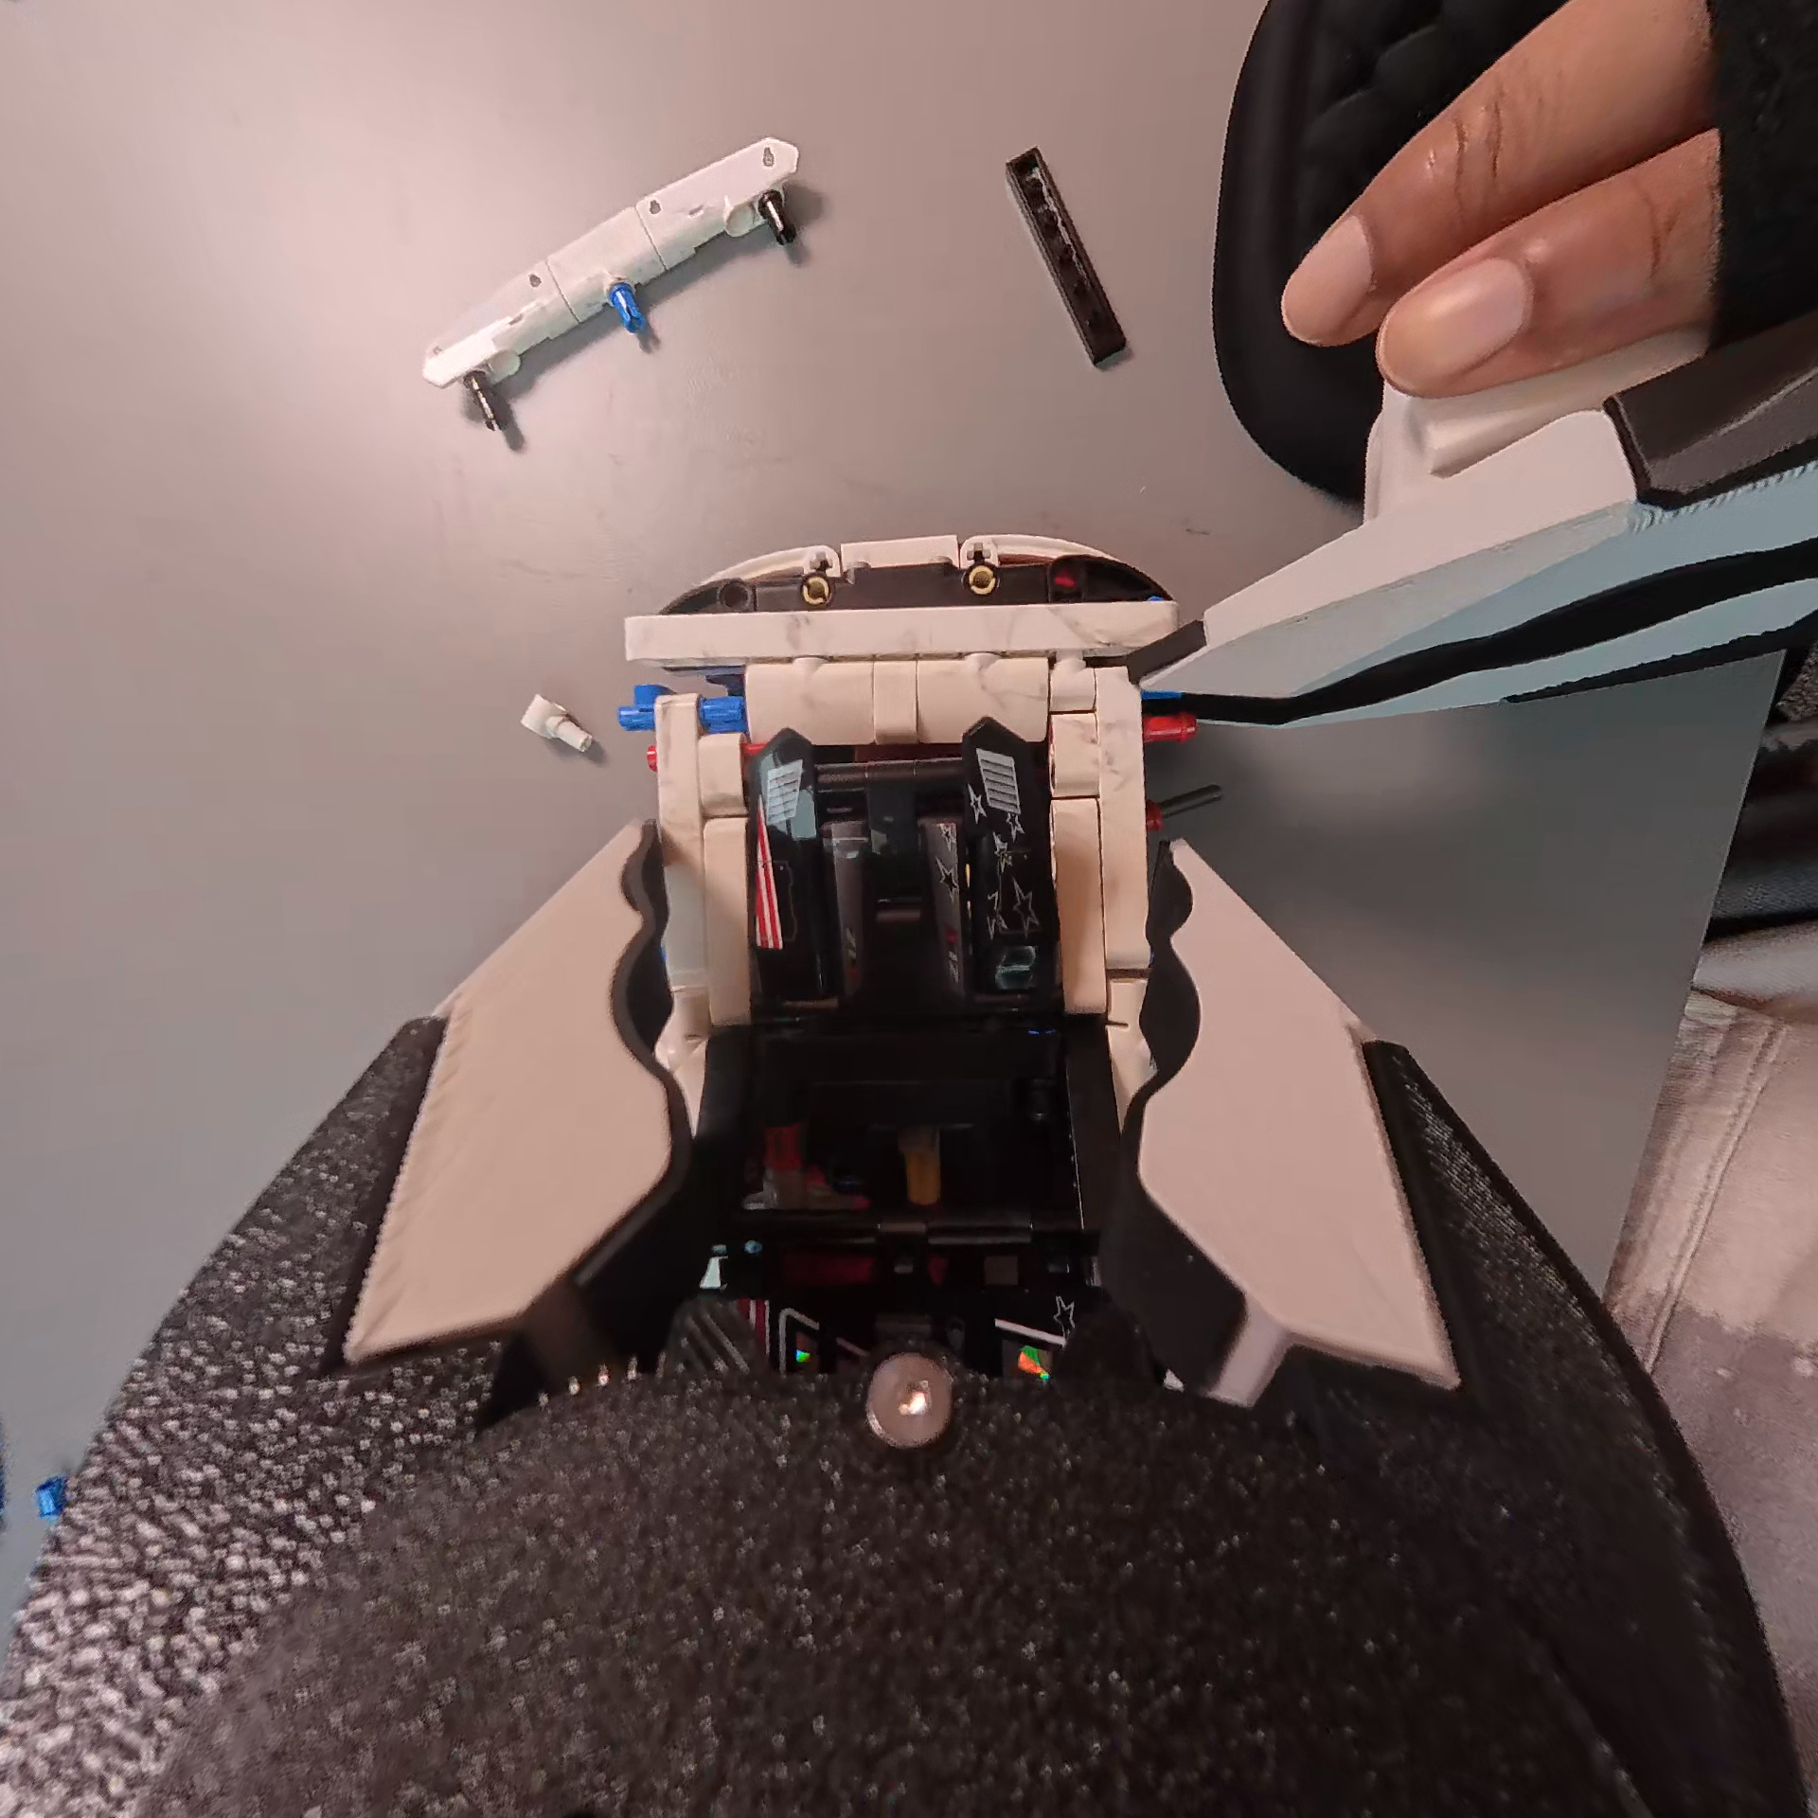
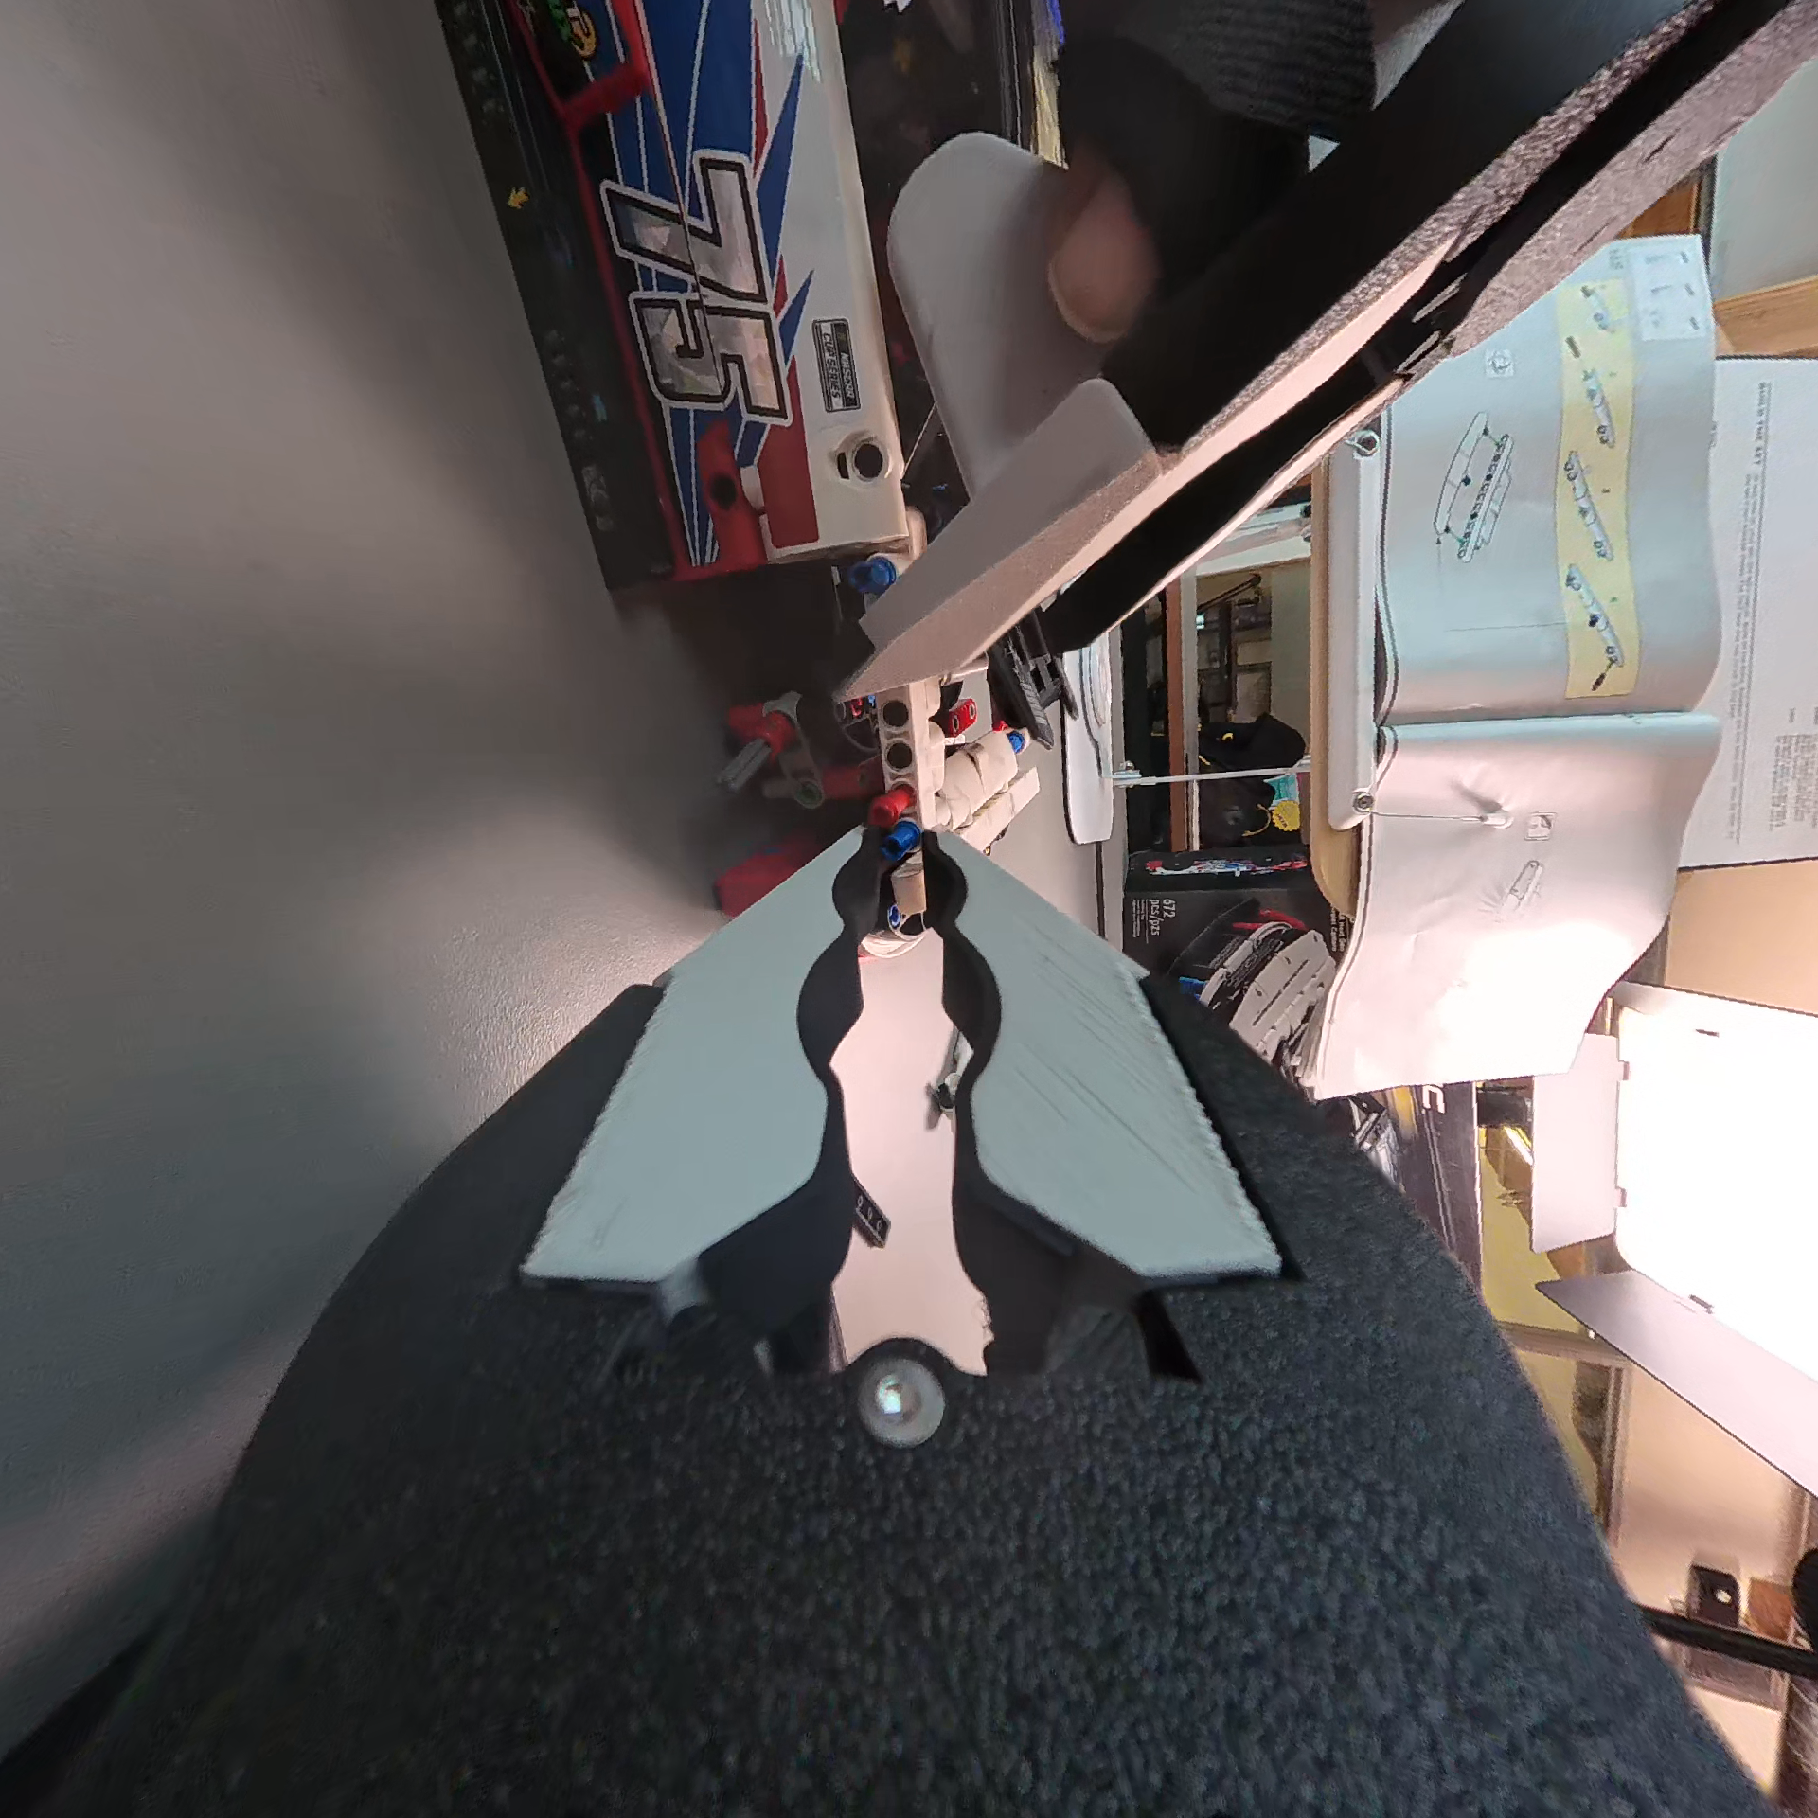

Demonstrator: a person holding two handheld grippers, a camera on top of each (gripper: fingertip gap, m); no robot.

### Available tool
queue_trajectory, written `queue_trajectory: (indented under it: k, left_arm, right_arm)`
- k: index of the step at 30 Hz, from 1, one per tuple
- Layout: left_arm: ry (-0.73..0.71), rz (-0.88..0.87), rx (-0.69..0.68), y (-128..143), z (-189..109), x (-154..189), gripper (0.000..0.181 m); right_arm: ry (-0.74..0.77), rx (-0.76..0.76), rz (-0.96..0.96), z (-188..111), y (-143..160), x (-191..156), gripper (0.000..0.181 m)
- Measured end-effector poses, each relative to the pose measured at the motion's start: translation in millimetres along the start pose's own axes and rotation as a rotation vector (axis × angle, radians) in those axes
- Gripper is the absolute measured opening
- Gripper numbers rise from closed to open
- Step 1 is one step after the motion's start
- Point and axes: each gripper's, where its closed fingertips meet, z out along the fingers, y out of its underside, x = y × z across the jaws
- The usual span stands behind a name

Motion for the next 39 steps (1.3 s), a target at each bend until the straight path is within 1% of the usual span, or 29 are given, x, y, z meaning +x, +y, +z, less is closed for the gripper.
queue_trajectory:
  k: [12, 18, 26, 39]
  left_arm:
    - [0.024, -0.012, -0.005, -4, 5, 1, 0.096]
    - [0.026, -0.008, -0.024, -4, 6, 1, 0.095]
    - [0.054, -0.028, -0.034, -3, 8, 4, 0.094]
    - [0.054, 0.001, -0.025, -6, 10, 6, 0.095]
  right_arm:
    - [0.006, 0.037, -0.026, -4, -4, -2, 0.009]
    - [0.011, 0.031, -0.048, -1, -3, -1, 0.005]
    - [0.033, 0.037, 0.038, -6, -3, -3, 0.003]
    - [0.057, 0.048, 0.064, -14, -4, -5, 0.002]
